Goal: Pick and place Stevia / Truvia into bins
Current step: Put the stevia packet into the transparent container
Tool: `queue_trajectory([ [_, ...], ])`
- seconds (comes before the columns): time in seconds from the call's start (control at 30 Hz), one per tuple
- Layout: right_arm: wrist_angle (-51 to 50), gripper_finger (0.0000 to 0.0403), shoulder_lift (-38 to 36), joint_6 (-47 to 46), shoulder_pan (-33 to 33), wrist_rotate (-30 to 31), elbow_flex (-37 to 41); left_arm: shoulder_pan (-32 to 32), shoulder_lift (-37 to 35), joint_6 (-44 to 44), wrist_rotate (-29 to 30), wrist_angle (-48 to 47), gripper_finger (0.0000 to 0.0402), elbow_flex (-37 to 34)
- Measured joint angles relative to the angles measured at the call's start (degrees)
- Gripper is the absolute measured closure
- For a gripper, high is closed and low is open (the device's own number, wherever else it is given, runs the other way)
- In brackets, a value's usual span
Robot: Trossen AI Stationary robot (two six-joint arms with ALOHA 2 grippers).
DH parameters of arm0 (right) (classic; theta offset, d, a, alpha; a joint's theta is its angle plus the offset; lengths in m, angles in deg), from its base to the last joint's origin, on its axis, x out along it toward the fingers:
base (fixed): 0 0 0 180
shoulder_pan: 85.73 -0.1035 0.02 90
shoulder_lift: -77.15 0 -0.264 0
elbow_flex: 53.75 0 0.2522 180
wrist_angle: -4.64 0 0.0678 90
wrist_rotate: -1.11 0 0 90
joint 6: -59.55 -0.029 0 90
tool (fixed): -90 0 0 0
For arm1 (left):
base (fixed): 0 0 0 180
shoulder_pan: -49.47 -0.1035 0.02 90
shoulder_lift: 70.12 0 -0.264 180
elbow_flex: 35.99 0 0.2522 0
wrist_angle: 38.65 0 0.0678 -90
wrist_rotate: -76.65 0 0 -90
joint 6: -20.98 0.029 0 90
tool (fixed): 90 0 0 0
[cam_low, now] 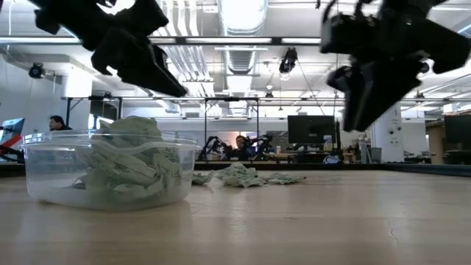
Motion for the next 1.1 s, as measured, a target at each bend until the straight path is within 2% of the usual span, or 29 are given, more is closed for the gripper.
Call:
queue_trajectory([
  [0.17, 5.3, 0.0286, -9.9, -1.6, -0.1, 0.0, 7.4, -2.1, 6.7, 3.0, -6.1, 2.4, 0.0249, 0.5],
  [0.37, 11.7, 0.0301, -21.1, -1.6, -0.1, 0.4, 14.2, -3.6, 13.7, 5.3, -10.2, 2.9, 0.0249, 3.3],
  [0.53, 14.0, 0.0311, -27.1, -1.6, -0.1, 0.6, 17.8, -4.5, 17.3, 5.2, -14.3, 3.3, 0.0249, 5.2],
  [0.77, 17.3, 0.0316, -29.6, -1.4, -0.1, 1.3, 20.2, -6.8, 22.5, 5.2, -17.5, 2.2, 0.0249, 6.7],
  [1.1, 18.8, 0.0322, -29.3, -0.1, -0.1, 1.3, 20.2, -8.7, 22.6, 1.7, -20.5, -0.6, 0.0249, 6.4],
])
